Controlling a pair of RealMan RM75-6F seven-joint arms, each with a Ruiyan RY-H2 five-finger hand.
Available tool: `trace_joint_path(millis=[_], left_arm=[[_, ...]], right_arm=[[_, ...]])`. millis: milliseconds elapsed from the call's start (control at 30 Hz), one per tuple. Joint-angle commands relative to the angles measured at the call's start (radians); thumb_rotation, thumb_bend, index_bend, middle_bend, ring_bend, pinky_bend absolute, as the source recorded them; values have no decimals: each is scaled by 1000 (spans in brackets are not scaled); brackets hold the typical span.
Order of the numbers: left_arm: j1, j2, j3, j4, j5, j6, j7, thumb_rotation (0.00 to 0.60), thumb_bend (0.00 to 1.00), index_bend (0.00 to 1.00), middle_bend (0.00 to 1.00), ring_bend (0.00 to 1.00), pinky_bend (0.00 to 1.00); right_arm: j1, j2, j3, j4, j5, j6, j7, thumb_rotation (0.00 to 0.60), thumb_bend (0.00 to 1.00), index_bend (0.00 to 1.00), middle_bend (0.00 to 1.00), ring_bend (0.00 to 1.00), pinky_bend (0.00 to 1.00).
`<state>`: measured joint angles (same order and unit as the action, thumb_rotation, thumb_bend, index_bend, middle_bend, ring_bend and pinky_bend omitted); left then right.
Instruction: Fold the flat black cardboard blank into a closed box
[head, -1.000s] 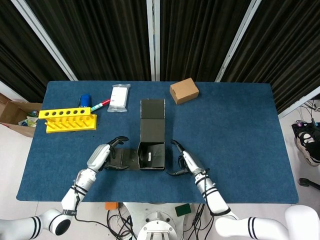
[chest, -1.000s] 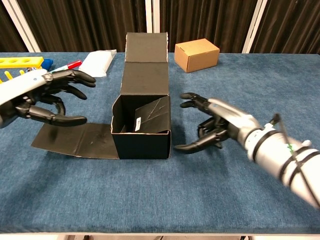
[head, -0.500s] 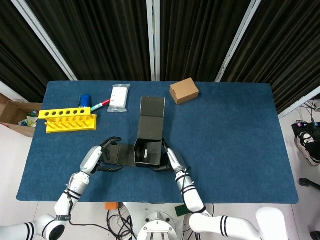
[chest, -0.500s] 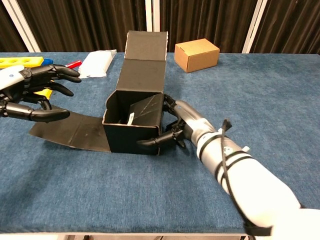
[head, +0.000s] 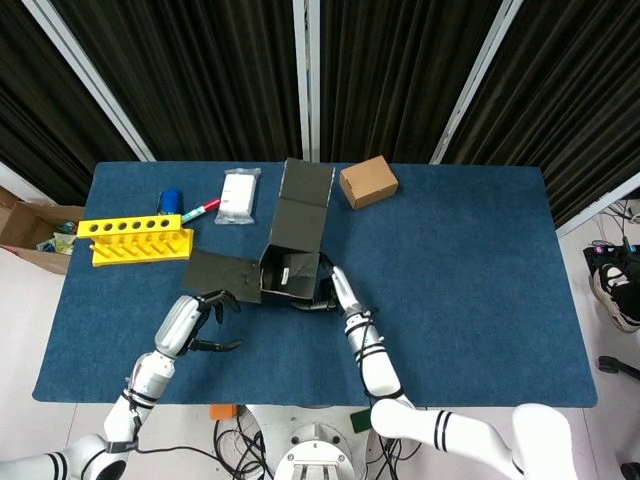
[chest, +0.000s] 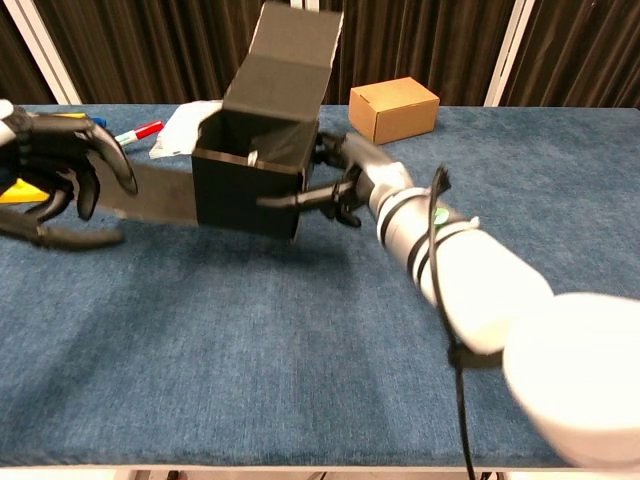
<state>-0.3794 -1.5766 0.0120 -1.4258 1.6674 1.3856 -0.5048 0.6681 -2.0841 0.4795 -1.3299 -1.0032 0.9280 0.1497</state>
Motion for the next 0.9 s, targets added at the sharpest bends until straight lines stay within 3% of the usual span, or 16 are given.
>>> trace_joint_path(millis=[33,267,533,733,900], left_arm=[[-24,-1,37,41,37,-42,38,600,50,521,489,657,925],[-63,-97,-22,184,42,-36,200,600,81,439,432,652,928],[-116,-172,-105,299,102,114,231,600,195,397,415,663,939],[-138,-180,-109,313,148,200,211,600,212,390,411,681,952],[-155,-164,-88,312,167,195,224,600,190,329,342,678,952]], right_arm=[[-10,103,57,-126,44,-77,70,600,217,484,425,803,1000],[-62,242,20,-288,44,-152,148,600,216,486,418,801,1000],[-99,311,-55,-354,-3,-167,205,600,216,490,407,800,1000],[-93,327,-108,-355,-36,-173,199,600,214,480,398,800,1000],[-75,330,-142,-339,-57,-169,167,600,215,472,391,799,1000]])
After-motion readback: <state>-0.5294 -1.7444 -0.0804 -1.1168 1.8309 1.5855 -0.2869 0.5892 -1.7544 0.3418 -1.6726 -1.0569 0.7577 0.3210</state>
